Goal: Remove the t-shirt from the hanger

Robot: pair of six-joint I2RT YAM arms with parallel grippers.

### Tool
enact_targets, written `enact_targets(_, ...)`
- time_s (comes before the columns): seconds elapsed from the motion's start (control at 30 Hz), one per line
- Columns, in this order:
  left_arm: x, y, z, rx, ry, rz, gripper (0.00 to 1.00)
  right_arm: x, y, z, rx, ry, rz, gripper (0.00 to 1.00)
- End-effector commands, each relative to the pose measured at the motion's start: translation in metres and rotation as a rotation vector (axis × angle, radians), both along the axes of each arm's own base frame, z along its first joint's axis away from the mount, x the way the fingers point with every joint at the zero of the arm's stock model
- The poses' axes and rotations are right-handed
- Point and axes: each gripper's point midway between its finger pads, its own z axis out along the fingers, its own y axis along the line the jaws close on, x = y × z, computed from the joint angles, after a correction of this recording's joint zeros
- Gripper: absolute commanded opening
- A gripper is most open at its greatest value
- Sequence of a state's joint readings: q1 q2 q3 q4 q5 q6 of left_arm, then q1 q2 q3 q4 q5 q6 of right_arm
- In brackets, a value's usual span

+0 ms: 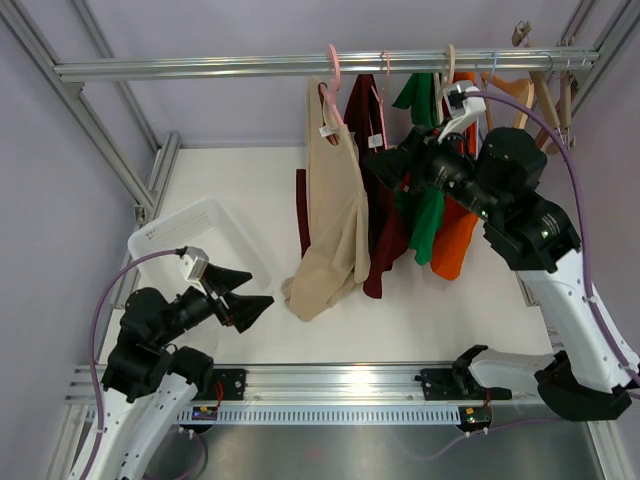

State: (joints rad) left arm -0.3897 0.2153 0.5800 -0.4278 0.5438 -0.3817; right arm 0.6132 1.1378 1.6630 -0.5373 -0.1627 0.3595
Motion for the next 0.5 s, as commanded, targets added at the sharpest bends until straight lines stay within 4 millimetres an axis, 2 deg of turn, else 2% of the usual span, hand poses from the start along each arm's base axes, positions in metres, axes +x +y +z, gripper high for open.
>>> enact_targets(0.0, -0.007, 0.001, 0.02, -0.021, -0.074, -0.012, 0.99, 0.021, -0.012, 0.019, -0.099, -0.071, -0.122, 0.62)
enact_targets(0.03, -0.007, 0.002, 0.021, -0.025, -0.08, -0.009, 0.99, 0.031, -0.003, 0.013, -0.126, -0.054, -0.12, 0.56)
enact_targets(0.1, -0.007, 0.002, 0.02, -0.029, -0.074, -0.005, 0.99, 0.041, -0.006, 0.017, -0.147, -0.065, -0.175, 0.47)
enact_targets(0.13, -0.007, 0.002, 0.019, -0.029, -0.065, -0.007, 0.99, 0.048, 0.004, 0.01, -0.164, -0.053, -0.175, 0.43)
enact_targets(0.17, -0.006, 0.002, 0.019, -0.031, -0.06, -0.002, 0.99, 0.052, 0.006, 0.013, -0.166, -0.063, -0.186, 0.26)
enact_targets(0.23, -0.006, 0.001, 0.019, -0.035, -0.054, -0.005, 0.99, 0.065, 0.016, 0.006, -0.192, -0.053, -0.205, 0.15)
enact_targets(0.27, -0.007, 0.001, 0.018, -0.035, -0.049, -0.009, 0.99, 0.067, 0.018, 0.013, -0.186, -0.068, -0.211, 0.14)
enact_targets(0.33, -0.006, 0.001, 0.017, -0.034, -0.046, -0.011, 0.99, 0.079, 0.027, 0.007, -0.208, -0.064, -0.222, 0.15)
enact_targets(0.37, -0.006, 0.0, 0.017, -0.033, -0.044, -0.013, 0.99, 0.082, 0.029, 0.014, -0.197, -0.079, -0.227, 0.16)
enact_targets(0.43, -0.007, 0.0, 0.016, -0.032, -0.043, -0.014, 0.99, 0.092, 0.037, 0.01, -0.205, -0.076, -0.231, 0.28)
enact_targets(0.47, -0.007, 0.0, 0.016, -0.032, -0.045, -0.017, 0.99, 0.095, 0.039, 0.015, -0.197, -0.087, -0.232, 0.32)
